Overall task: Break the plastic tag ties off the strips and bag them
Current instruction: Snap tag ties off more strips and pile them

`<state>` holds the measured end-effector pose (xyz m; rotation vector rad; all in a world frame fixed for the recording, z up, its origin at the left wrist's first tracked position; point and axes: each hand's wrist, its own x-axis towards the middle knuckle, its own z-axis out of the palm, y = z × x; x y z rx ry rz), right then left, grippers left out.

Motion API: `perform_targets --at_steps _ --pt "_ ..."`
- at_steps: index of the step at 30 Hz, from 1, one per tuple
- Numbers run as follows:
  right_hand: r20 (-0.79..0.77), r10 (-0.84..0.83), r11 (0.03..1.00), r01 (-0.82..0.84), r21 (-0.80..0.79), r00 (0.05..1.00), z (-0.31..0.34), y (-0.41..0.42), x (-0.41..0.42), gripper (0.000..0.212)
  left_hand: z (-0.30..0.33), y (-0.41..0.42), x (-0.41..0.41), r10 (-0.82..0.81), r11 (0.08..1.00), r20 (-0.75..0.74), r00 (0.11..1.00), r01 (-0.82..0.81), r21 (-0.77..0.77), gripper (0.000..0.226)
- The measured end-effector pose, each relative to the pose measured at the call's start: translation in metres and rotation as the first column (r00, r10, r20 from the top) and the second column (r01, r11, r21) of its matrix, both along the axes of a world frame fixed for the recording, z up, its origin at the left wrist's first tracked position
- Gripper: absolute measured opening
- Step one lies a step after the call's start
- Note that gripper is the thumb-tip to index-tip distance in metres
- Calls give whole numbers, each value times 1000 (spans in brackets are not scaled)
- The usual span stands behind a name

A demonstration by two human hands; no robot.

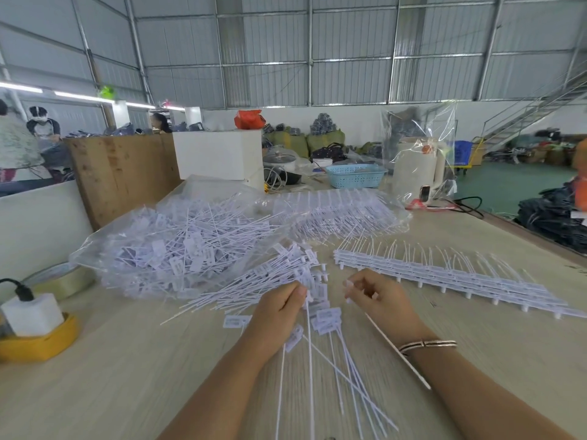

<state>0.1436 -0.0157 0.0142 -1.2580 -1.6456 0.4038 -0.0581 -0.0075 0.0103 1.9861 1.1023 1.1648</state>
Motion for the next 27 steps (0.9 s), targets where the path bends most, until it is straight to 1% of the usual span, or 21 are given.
perform_targets --at_steps 1,3,5,7,8,10,12,13,14,16,18,19,21,22,24,27 --pt "51 -5 1000 4 10 999 -1 -1 -1 13 0 1 0 0 1000 13 1000 0 -16 38" --pt "208 25 999 -33 35 978 0 -2 -8 16 1 2 0 4 999 23 1000 -3 -35 40" --pt "385 48 997 -65 32 921 0 -1 -18 21 3 3 -1 18 999 39 999 -16 -41 39" --pt "505 -3 997 -36 68 863 0 2 -24 26 4 3 -3 43 999 35 998 -42 -20 35" --pt "534 -31 996 -17 84 845 0 2 -24 29 5 3 -3 50 999 21 999 -50 -5 35" --pt "554 -52 997 9 80 831 0 1 -23 36 7 4 -3 40 999 -26 999 -41 -8 36" --pt "565 -62 997 25 73 823 0 0 -21 39 11 6 -2 -21 997 -59 998 16 -81 36" --pt "552 -73 996 32 83 831 0 -1 -21 38 12 7 -2 -58 992 -75 995 49 -116 35" --pt "519 -92 993 39 113 850 1 -2 -22 33 13 8 -2 -83 989 -92 992 71 -132 34" --pt "415 -142 975 56 214 899 2 -4 -22 19 14 9 -4 -83 990 -109 991 70 -123 37" --pt "323 -121 963 32 267 939 5 -7 -22 19 13 9 -4 -62 994 -138 988 49 -96 40" --pt "314 -73 964 -14 266 947 7 -9 -23 21 11 9 -4 -54 996 -178 983 41 -77 39" --pt "385 20 965 -119 235 923 9 -13 -28 26 8 8 -2 -46 999 -257 965 40 -29 34" --pt "438 31 964 -142 223 899 9 -14 -31 30 6 7 0 -46 999 -268 962 46 -7 31" --pt "488 26 969 -143 203 872 8 -16 -40 36 6 7 1 -28 999 -239 971 35 25 31" --pt "496 39 981 -128 147 867 7 -12 -43 43 7 9 0 23 1000 -85 996 -22 13 36"
